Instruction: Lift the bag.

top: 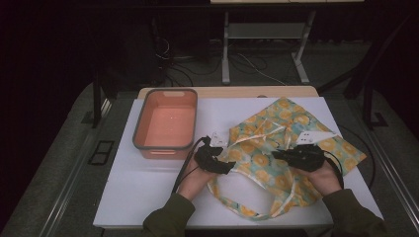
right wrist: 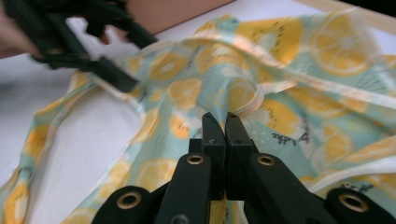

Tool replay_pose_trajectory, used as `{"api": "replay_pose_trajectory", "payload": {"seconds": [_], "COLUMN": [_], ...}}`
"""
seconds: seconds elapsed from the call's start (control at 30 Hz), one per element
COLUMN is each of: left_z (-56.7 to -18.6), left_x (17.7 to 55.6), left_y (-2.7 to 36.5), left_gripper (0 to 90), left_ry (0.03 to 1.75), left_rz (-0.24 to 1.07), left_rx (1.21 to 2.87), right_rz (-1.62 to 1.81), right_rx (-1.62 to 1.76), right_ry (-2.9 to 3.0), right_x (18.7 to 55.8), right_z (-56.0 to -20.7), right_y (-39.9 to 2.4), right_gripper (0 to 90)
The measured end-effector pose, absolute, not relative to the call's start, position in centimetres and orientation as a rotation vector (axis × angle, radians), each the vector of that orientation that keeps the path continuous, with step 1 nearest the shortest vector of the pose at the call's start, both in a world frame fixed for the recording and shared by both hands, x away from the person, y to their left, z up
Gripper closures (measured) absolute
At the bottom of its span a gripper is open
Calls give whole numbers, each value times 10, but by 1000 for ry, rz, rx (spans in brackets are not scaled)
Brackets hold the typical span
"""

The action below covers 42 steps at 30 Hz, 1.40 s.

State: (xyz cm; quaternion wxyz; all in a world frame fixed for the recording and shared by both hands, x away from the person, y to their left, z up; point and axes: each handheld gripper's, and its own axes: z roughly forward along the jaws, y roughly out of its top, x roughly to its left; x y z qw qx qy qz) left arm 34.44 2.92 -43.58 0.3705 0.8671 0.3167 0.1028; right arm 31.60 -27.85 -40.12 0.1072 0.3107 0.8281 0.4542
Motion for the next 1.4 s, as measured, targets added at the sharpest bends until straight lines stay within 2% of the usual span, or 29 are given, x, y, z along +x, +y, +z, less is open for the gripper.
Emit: {"api": "replay_pose_trajectory", "payload": {"seconds": [0.1,0.17,0.2,0.23,0.3,0.33,0.37,0.5,0.63,0.77,0.8,0.9,1.0,1.1,1.13,1.17,1.27,1.4], "left_z": [-444,-446,-445,-445,-445,-445,-445,-439,-431,-425,-424,-424,-424,-424,-424,-424,-424,-422], "left_x": [351,352,353,353,353,353,353,352,349,346,346,346,346,347,347,347,346,345], "left_y": [30,30,32,33,35,36,36,40,44,46,46,47,48,49,50,50,50,51], "left_gripper": [344,426,482,589,746,848,882,889,889,889,889,889,889,889,890,889,889,890], "left_ry": [838,844,846,840,842,835,838,834,828,821,822,826,834,840,840,840,839,841], "left_rz": [242,245,244,219,183,165,141,95,103,125,125,124,131,138,136,137,137,129], "left_rx": [2255,2260,2258,2252,2247,2245,2225,2158,2109,2089,2084,2081,2078,2080,2078,2078,2079,2063], "right_rz": [1324,1310,1297,1283,1274,1272,1275,1311,1303,1177,1159,1101,1042,941,921,925,913,886], "right_rx": [902,888,884,876,874,873,876,867,844,859,861,828,803,785,784,780,793,792], "right_ry": [2470,2496,2511,2519,2531,2534,2534,2535,2578,2620,2622,2674,2717,2729,2734,2733,2730,2696], "right_x": [312,311,310,310,309,308,308,295,278,262,260,252,248,249,250,251,255,260], "right_z": [-403,-406,-407,-408,-409,-409,-409,-402,-403,-414,-418,-429,-436,-441,-441,-441,-440,-439], "right_y": [-277,-275,-273,-272,-270,-269,-269,-266,-261,-250,-247,-238,-230,-229,-231,-234,-241,-246], "right_gripper": [891,891,891,891,888,871,811,621,512,301,267,253,272,425,494,608,797,883]}}
